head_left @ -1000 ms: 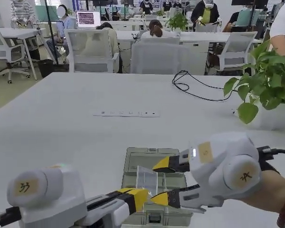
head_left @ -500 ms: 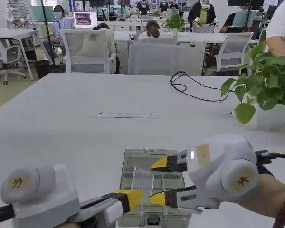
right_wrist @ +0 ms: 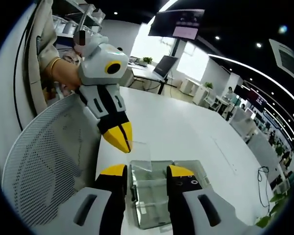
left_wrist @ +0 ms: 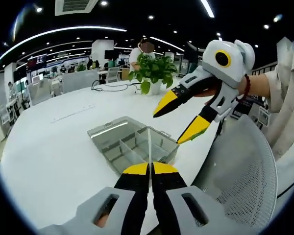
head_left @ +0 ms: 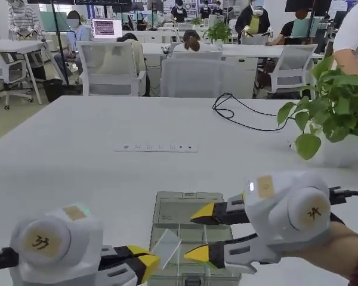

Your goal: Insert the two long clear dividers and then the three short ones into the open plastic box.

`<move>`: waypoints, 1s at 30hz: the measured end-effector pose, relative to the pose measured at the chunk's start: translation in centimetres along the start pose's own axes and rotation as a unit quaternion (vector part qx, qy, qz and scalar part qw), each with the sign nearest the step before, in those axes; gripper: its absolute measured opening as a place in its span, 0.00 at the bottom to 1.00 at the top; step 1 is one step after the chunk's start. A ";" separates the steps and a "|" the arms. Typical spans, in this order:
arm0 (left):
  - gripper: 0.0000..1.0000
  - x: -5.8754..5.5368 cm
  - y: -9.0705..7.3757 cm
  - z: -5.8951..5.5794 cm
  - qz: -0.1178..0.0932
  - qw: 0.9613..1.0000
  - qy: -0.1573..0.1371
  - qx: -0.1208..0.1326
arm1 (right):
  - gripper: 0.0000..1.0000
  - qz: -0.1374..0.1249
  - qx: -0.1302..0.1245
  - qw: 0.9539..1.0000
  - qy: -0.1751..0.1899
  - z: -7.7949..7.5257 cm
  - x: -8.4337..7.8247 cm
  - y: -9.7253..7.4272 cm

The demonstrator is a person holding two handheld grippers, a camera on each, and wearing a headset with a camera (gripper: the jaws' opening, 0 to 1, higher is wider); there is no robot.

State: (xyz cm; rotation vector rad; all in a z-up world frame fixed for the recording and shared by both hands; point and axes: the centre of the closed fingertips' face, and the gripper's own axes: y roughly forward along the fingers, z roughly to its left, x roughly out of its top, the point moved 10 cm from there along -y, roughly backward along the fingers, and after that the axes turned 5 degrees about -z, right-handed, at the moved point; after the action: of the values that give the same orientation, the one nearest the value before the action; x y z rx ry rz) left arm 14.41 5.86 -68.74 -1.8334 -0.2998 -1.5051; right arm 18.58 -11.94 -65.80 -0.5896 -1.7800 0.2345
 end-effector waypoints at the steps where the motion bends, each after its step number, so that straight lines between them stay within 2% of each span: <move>1: 0.00 0.1 0.1 -0.1 -0.001 1.000 0.005 -0.007 | 0.32 -0.002 0.003 1.000 0.003 0.0 0.0 0.0; 2: 0.00 0.1 0.1 -0.1 0.000 1.000 0.014 -0.010 | 0.32 -0.003 0.006 1.000 0.005 0.1 0.0 0.1; 5: 0.00 0.2 0.2 -0.4 0.015 0.997 0.075 -0.029 | 0.31 -0.006 0.022 1.000 0.010 0.4 -0.1 0.2; 9: 0.00 0.3 0.2 -1.0 0.013 0.994 0.091 -0.058 | 0.29 -0.004 0.047 0.999 0.009 0.9 -0.2 0.2; 13: 0.00 0.4 0.1 -1.7 0.011 0.989 0.116 -0.090 | 0.26 -0.004 0.070 0.997 0.012 1.4 -0.5 0.2; 22: 0.00 0.4 -0.1 -2.8 0.012 0.977 0.162 -0.139 | 0.21 -0.007 0.120 0.993 0.018 2.4 -0.8 0.2; 27: 0.00 0.3 -0.2 -3.0 0.007 0.972 0.171 -0.158 | 0.15 -0.009 0.151 0.988 0.022 2.9 -0.8 0.1; 30: 0.00 0.2 -0.3 -3.0 0.005 0.972 0.170 -0.165 | 0.12 -0.006 0.162 0.986 0.026 3.1 -0.9 0.1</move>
State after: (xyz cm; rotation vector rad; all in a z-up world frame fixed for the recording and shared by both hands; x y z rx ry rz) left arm 12.08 4.03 -68.33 -1.7732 0.1342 -1.9147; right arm 15.80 -11.83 -67.51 -0.3476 -1.6487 0.4862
